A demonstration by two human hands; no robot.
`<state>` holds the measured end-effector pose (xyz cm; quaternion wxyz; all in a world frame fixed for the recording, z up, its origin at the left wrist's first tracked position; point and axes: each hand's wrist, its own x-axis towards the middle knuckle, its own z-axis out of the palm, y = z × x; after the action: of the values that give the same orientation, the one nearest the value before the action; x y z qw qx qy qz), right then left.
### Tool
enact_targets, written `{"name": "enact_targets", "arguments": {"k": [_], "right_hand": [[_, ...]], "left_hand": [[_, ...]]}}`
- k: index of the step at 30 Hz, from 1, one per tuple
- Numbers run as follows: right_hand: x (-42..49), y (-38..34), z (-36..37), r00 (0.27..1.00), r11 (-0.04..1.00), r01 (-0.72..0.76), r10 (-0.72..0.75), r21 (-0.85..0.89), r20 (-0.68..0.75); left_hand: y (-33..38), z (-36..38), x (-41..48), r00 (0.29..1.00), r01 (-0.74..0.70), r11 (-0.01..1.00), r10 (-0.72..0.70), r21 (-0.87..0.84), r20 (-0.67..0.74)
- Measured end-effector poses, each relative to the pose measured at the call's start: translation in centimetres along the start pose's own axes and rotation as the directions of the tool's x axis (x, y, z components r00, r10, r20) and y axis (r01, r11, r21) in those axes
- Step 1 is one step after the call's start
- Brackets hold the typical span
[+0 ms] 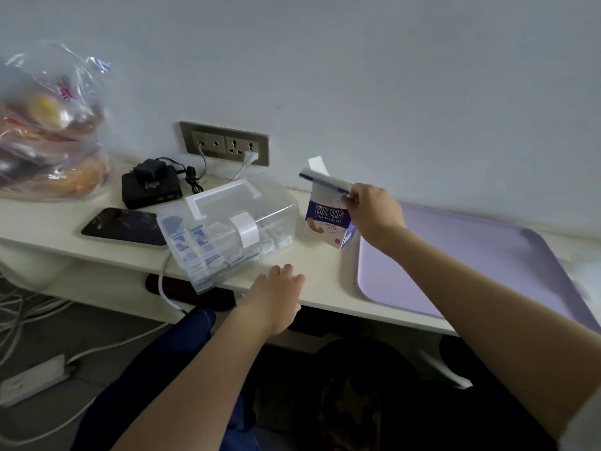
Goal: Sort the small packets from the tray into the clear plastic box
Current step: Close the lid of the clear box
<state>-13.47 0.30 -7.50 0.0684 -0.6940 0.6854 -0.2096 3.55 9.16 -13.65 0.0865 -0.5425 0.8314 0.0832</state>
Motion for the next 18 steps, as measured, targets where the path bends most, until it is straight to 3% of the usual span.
{"name": "enact_targets", "arguments": {"k": [7,15,18], "right_hand": [[-5.1,1.8,-4.0,0.995,0.988,0.052,-0.038,0.147,-0.094],[-12.2,5.5,-6.3,0.980,0.952,0.070,-0.122,0.299,0.157],[-14.4,6.2,-6.8,0.943,0.950,0.168,-0.233,0.263,0.239]], "left_hand": [[0.6,-0.1,0.4,0.997,0.070,0.997,-0.069,-0.020,0.041],[1.6,0.8,0.2,0.992,0.124,0.992,-0.124,0.012,-0.012],[1.7,1.4,0.2,0.990,0.139,0.990,-0.139,0.004,-0.010]]}}
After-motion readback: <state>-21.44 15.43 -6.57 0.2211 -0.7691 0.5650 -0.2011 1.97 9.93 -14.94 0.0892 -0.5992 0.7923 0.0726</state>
